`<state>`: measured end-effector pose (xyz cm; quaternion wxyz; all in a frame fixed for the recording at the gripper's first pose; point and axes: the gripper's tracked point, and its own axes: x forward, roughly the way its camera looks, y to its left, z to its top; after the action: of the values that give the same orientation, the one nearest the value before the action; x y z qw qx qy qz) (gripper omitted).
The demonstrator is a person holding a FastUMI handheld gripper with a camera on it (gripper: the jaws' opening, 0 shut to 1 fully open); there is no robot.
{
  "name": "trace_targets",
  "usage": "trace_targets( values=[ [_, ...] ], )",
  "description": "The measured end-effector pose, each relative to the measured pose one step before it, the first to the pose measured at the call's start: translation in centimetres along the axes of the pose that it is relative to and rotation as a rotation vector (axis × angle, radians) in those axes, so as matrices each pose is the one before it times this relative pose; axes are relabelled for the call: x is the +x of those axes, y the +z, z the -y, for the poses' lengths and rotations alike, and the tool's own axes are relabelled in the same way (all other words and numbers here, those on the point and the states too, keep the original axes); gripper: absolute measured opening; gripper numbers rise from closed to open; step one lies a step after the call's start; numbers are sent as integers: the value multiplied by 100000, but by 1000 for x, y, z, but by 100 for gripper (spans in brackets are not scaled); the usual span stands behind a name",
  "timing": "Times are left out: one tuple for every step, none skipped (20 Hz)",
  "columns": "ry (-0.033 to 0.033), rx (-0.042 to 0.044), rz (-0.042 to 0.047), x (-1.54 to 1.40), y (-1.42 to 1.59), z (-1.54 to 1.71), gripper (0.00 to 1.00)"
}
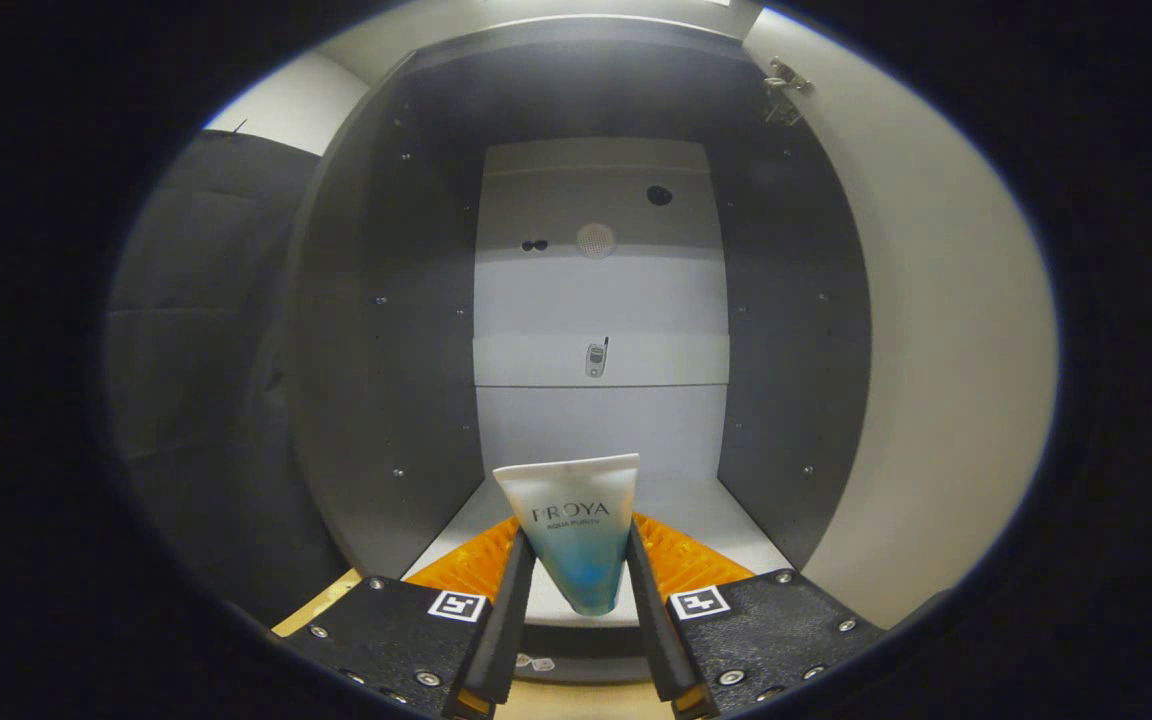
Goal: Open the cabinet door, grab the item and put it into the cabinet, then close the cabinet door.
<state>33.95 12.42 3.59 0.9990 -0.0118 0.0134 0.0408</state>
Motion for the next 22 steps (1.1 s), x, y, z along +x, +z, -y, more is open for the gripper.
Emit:
trace_targets(
  values=[
    [-406,-295,81,1376,141,120,52],
    [-377,224,-610,1164,-237,113,52],
    [50,928,-675,1195,-379,-141,52],
    [-105,446,-775,1863,-843,-366,52],
    [-829,-477,-1280,1219,-823,14,53],
    [-454,-261,-945,1096,-697,159,52],
    [-571,322,-1298,838,-592,146,53],
    [-206,853,-1322,721,-594,92,53],
    [-103,1282,-1316,335,-466,105,53],
    [241,1175,-788,331,-374,137,53],
    [-554,846,1168,16,369,178,53],
    [-607,56,-119,115,-373,70,53],
    [18,288,89,-1,-60,-143,53],
    [20,121,-139,81,37,21,53],
    [-71,-295,-116,-27,-32,-24,53],
    [-137,-715,-20,60,-56,-50,54],
    [-1012,-969,-370,-53,-45,155,56],
    [-1030,-303,-498,98,-152,-58,56],
    [-659,866,-893,15,-151,42,57],
    [807,1620,-727,144,-175,-278,59],
    [860,1429,-1032,-30,-193,-275,62],
    [53,604,-834,-157,-200,98,65]
  ],
)
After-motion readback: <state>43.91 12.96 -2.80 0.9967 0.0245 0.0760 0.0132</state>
